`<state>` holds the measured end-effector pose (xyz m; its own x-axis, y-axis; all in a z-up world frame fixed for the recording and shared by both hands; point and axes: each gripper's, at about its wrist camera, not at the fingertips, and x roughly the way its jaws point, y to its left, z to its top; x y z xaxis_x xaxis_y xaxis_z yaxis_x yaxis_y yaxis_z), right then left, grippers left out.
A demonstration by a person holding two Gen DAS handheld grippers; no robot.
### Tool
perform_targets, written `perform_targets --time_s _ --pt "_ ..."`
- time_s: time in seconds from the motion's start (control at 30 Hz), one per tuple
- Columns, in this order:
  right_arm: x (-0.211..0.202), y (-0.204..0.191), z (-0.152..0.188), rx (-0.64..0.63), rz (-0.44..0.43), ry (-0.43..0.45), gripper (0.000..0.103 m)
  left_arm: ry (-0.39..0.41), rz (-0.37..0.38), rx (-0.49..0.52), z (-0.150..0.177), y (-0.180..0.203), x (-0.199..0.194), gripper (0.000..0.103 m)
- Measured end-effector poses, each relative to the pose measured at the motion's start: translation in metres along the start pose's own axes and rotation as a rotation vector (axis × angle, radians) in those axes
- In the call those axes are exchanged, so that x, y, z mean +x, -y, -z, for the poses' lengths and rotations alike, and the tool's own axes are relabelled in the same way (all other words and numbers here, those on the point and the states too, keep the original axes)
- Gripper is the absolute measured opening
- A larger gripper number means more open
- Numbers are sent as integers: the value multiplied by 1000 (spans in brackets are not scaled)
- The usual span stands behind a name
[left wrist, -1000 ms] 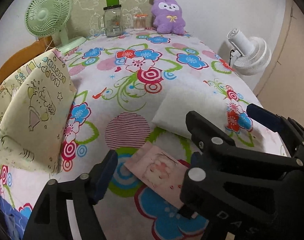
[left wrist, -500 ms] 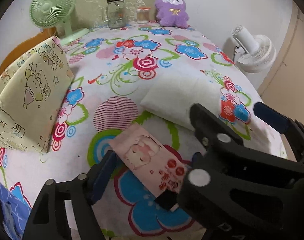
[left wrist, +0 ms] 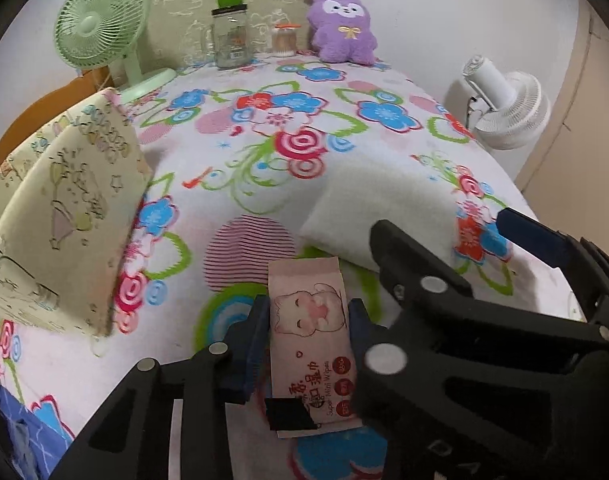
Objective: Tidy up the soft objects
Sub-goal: 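Close the left tool on the pink packet while the right tool reaches the white towel, then close the right tool on the white towel and lift it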
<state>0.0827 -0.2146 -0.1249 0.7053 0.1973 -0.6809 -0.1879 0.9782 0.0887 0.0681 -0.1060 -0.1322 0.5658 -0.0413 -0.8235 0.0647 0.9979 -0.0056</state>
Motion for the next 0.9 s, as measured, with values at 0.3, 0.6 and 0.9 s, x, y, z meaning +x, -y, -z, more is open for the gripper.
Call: perform_targets --time_s 0.3,0.6,0.9 --pt "22 -14 -10 -8 -7 -28 96 13 -28 2 -10 -22 7 40" --pt "42 -16 -20 6 2 -69 96 24 -44 17 -21 -30 14 40" --pt "48 -21 -21 -5 37 -113 57 26 -45 35 -24 -27 15 39"
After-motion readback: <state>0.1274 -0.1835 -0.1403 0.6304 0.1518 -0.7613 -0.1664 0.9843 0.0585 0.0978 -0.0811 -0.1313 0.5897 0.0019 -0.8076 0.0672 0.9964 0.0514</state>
